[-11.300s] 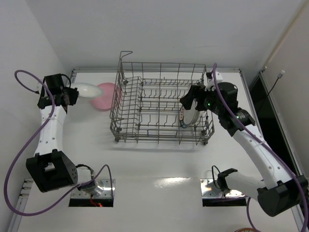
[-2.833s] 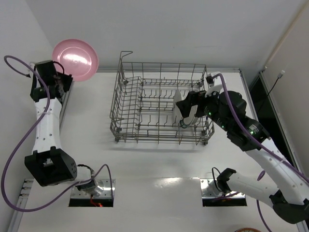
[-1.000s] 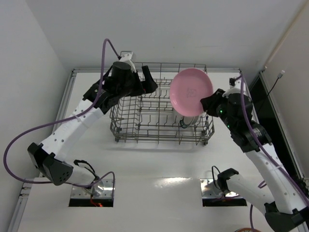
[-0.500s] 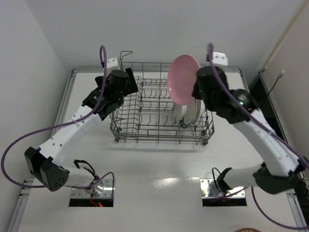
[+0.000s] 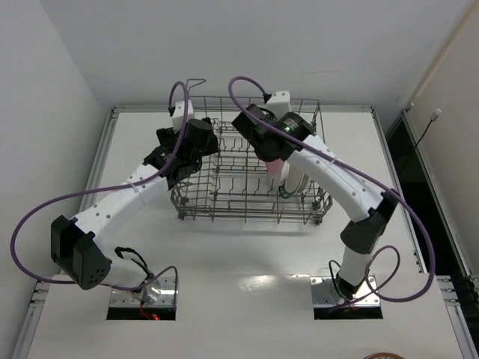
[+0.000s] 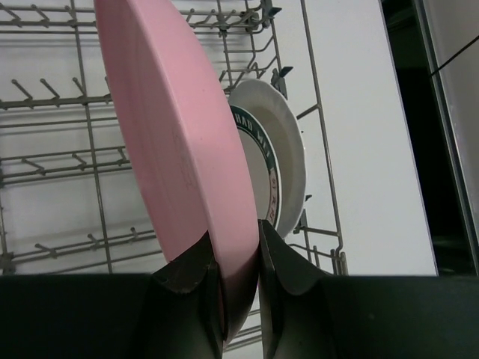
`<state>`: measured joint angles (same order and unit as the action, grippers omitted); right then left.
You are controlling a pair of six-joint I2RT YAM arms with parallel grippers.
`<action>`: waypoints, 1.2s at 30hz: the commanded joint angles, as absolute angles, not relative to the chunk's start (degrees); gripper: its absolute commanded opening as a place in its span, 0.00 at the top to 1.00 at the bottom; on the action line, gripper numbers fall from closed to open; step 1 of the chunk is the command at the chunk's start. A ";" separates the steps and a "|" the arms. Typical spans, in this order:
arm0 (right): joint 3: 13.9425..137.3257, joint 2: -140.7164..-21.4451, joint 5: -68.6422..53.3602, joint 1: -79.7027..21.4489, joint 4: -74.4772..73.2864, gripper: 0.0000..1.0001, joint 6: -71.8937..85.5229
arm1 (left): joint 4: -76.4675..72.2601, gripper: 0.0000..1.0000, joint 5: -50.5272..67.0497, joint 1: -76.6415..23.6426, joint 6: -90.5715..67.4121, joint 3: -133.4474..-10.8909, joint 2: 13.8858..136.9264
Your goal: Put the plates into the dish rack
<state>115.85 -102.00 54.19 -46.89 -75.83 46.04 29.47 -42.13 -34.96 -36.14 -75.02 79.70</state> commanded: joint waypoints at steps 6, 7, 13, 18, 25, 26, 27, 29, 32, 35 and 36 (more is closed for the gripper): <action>118.92 -110.38 58.70 -47.46 -79.63 1.00 49.66 | 27.24 0.00 -39.02 -35.51 -38.14 -75.15 79.01; 118.92 -112.13 59.49 -47.46 -80.67 1.00 50.53 | 27.25 0.00 -39.02 -35.51 -38.14 -75.15 79.01; 115.40 -116.01 59.50 -47.46 -80.68 1.00 53.78 | 27.25 0.00 -38.41 -35.51 -38.76 -75.15 77.79; 115.93 -118.48 56.87 -47.46 -79.55 0.93 53.79 | 27.25 0.00 -37.79 -35.51 -38.76 -75.15 77.78; 115.40 -114.97 53.09 -48.16 -74.53 0.24 52.56 | 27.16 0.00 -37.18 -36.21 -39.90 -72.87 76.64; 115.40 -112.96 53.09 -48.16 -73.84 0.15 52.56 | 27.16 0.00 -37.18 -36.73 -39.90 -72.34 76.64; 115.40 -111.63 53.09 -48.86 -73.31 0.11 52.56 | 27.16 0.00 -37.18 -37.35 -39.90 -72.33 76.64; 115.40 -108.65 52.21 -49.39 -71.55 0.08 51.94 | 27.16 0.00 -37.18 -38.05 -39.90 -72.33 76.64; 111.56 -100.48 48.44 -49.39 -67.52 0.07 49.58 | 28.46 0.00 -41.99 -40.25 -40.43 -72.86 76.64; 103.21 -89.59 44.48 -49.39 -58.56 0.03 45.01 | 29.53 0.00 -49.20 -44.90 -41.48 -72.86 75.94; 101.10 -84.43 44.47 -49.39 -55.05 0.01 43.09 | 29.53 0.00 -50.52 -47.00 -41.48 -72.86 75.94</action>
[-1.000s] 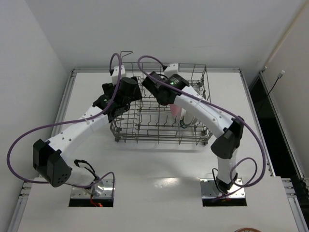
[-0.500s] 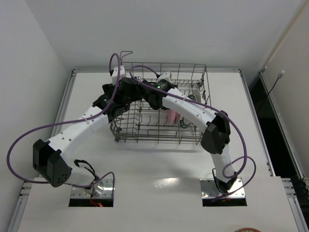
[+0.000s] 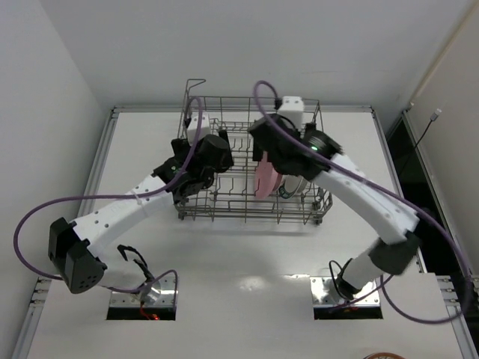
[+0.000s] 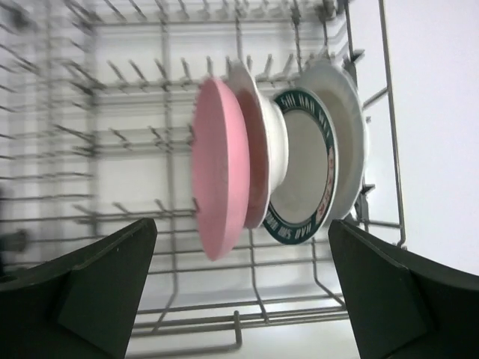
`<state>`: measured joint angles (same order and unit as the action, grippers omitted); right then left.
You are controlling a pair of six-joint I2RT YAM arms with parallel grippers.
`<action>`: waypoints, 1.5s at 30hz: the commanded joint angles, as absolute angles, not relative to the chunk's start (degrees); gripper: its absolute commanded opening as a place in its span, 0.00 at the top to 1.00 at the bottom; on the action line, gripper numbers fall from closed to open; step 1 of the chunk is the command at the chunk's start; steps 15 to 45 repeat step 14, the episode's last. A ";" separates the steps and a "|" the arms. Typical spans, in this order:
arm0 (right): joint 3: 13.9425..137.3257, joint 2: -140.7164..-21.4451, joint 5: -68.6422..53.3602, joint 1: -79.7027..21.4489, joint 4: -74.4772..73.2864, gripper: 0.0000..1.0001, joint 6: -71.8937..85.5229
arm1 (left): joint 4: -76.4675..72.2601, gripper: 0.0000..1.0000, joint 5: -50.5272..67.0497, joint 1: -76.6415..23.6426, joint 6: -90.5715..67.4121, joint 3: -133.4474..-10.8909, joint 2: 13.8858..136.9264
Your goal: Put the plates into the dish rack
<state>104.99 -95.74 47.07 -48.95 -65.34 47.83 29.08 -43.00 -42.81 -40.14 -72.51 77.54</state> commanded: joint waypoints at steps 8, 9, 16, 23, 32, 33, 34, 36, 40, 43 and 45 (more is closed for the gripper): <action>84.65 -65.76 50.27 -48.78 -47.03 0.01 38.85 | 18.90 0.00 -52.65 -52.03 -31.38 -67.51 70.58; 83.51 -63.48 51.40 -48.78 -47.02 0.01 38.85 | 17.68 0.00 -52.65 -52.55 -31.38 -66.80 70.58; 82.27 -60.12 55.72 -48.78 -49.48 0.01 40.69 | 17.05 0.00 -53.17 -52.56 -30.76 -66.27 70.58; 82.27 -60.12 55.72 -48.78 -49.48 0.01 40.69 | 17.05 0.00 -53.17 -52.56 -30.76 -66.27 70.58; 82.27 -60.12 55.72 -48.78 -49.48 0.01 40.69 | 17.05 0.00 -53.17 -52.56 -30.76 -66.27 70.58; 82.27 -60.12 55.72 -48.78 -49.48 0.01 40.69 | 17.05 0.00 -53.17 -52.56 -30.76 -66.27 70.58; 82.27 -60.12 55.72 -48.78 -49.48 0.01 40.69 | 17.05 0.00 -53.17 -52.56 -30.76 -66.27 70.58; 82.27 -60.12 55.72 -48.78 -49.48 0.01 40.69 | 17.05 0.00 -53.17 -52.56 -30.76 -66.27 70.58; 82.27 -60.12 55.72 -48.78 -49.48 0.01 40.69 | 17.05 0.00 -53.17 -52.56 -30.76 -66.27 70.58; 82.27 -60.12 55.72 -48.78 -49.48 0.01 40.69 | 17.05 0.00 -53.17 -52.56 -30.76 -66.27 70.58; 82.27 -60.12 55.72 -48.78 -49.48 0.01 40.69 | 17.05 0.00 -53.17 -52.56 -30.76 -66.27 70.58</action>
